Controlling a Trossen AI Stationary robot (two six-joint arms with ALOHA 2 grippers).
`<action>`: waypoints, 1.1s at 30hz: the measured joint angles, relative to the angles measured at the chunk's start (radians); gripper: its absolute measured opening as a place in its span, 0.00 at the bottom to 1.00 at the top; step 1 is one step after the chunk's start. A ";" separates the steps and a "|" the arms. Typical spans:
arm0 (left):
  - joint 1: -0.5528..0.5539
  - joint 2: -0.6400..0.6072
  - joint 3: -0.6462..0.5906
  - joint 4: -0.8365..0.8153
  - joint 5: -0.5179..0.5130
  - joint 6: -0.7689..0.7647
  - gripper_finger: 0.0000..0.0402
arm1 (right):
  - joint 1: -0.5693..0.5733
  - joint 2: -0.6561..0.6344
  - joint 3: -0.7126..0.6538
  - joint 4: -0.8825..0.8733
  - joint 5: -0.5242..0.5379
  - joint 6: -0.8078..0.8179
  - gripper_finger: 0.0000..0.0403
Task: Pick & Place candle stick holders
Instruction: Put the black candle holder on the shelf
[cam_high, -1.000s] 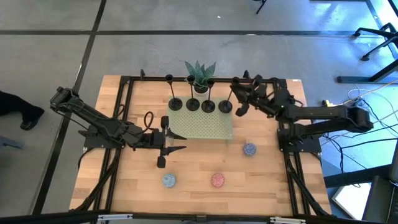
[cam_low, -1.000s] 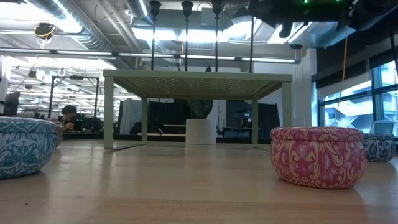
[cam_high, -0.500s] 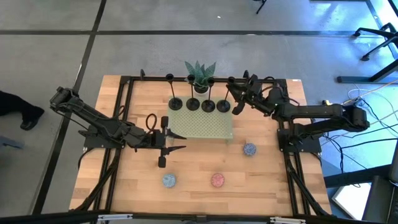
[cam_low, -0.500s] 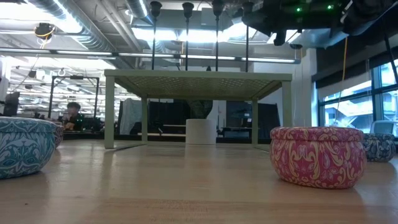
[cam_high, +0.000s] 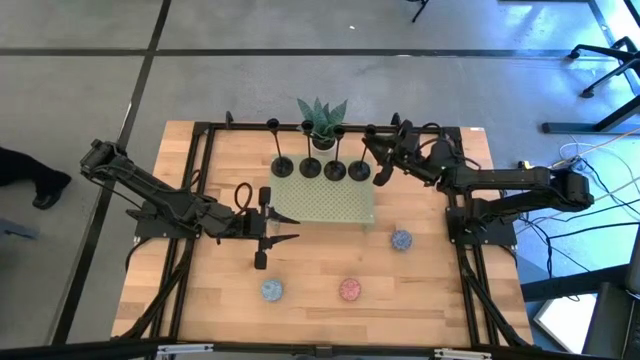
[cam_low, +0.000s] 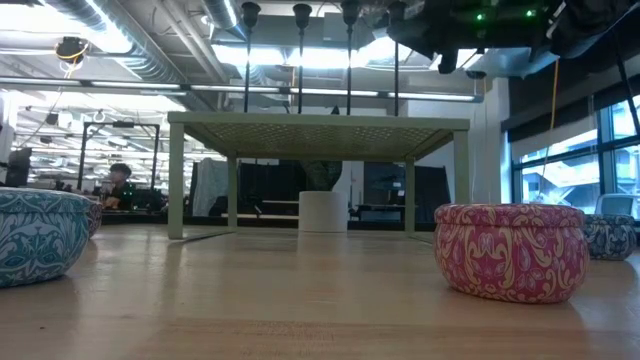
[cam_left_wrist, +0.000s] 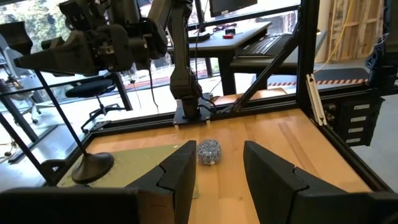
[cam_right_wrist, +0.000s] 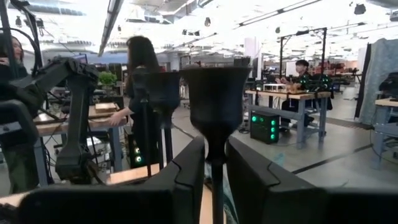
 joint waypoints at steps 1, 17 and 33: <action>0.000 0.000 0.000 0.000 0.000 0.000 0.32 | 0.000 0.001 -0.001 -0.006 0.000 -0.001 0.18; 0.000 0.000 0.000 0.000 0.000 -0.024 0.32 | 0.006 -0.002 -0.002 -0.021 -0.003 -0.023 0.40; -0.002 0.000 0.000 -0.008 0.002 -0.096 0.32 | 0.076 -0.127 -0.002 -0.306 0.003 -0.023 0.49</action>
